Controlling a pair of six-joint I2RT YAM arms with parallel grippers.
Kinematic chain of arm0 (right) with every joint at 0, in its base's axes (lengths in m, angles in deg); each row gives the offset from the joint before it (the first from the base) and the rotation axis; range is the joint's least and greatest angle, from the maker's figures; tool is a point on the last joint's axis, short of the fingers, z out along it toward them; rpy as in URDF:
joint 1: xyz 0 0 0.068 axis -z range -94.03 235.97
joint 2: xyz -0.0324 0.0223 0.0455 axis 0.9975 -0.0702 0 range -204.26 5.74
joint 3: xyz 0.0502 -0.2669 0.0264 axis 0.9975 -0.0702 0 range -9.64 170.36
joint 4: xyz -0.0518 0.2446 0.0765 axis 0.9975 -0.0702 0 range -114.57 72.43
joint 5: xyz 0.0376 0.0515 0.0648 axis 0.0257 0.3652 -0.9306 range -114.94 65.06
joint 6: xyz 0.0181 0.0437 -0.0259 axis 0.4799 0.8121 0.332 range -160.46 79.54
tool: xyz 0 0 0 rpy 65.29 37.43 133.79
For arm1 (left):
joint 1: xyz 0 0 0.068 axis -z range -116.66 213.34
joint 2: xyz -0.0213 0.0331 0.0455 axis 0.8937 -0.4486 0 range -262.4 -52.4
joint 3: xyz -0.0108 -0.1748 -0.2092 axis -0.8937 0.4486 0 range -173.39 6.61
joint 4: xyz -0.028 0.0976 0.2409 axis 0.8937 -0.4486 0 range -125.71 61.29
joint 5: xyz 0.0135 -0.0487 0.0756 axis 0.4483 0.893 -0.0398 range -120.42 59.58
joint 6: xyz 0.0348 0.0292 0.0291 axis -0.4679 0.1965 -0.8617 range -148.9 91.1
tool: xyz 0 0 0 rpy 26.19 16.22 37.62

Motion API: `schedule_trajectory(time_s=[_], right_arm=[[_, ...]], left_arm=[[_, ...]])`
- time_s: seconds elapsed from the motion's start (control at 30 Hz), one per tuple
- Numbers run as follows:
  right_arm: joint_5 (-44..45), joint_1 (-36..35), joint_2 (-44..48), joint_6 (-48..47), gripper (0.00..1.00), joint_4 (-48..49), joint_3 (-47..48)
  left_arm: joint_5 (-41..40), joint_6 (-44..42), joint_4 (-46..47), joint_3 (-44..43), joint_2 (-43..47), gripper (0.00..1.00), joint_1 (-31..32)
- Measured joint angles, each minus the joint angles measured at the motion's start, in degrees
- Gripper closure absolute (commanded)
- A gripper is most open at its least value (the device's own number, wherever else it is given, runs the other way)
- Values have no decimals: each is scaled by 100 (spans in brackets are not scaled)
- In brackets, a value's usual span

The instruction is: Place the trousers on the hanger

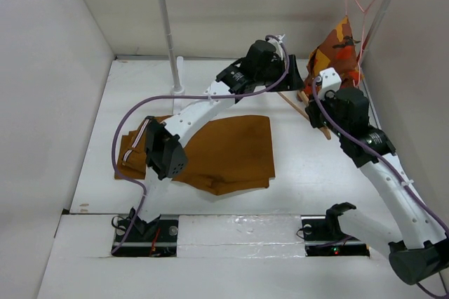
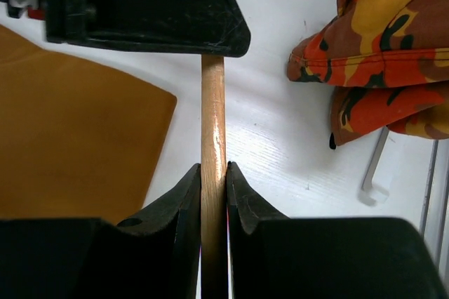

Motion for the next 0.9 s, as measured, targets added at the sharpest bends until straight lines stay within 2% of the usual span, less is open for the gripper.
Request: schedule_trajectory(time_s=[0.2,0.27,0.37,0.4,0.43,0.47,0.5,0.53,0.6,0.73,0.9], right_arm=[[721,-684,-4,-2,100,-114,-17],[1062,-916,-9,-2,100,-157,-59],[1497,-1209,39,48,100,-188,-221],[1589,-1270,66,72,100,-223,-282],[1635,-1318,96,118,96,-297,-358],[1679,-1355,138,166,86,-369,-459],[1703,-1390,192,225,73,-442,-579],[1692,-1419,240,267,52,-557,-684],[1631,-1464,374,365,36,-793,-852],[1239,-1462,866,592,30,-1154,-920],[481,-1231,1318,765,31,-1292,-953]], left_arm=[[-177,15,-94,0,0,62,52],[-164,92,-131,0,-2,66,70],[-144,109,-190,96,0,86,103],[-109,133,-144,234,15,100,109],[-87,173,-85,433,59,100,118],[-63,221,-35,640,98,100,140],[-33,269,63,901,157,100,155],[31,345,186,1187,229,100,173],[52,345,437,1746,420,100,208],[15,546,1038,3167,883,100,227],[-181,872,1624,4389,1185,100,297]])
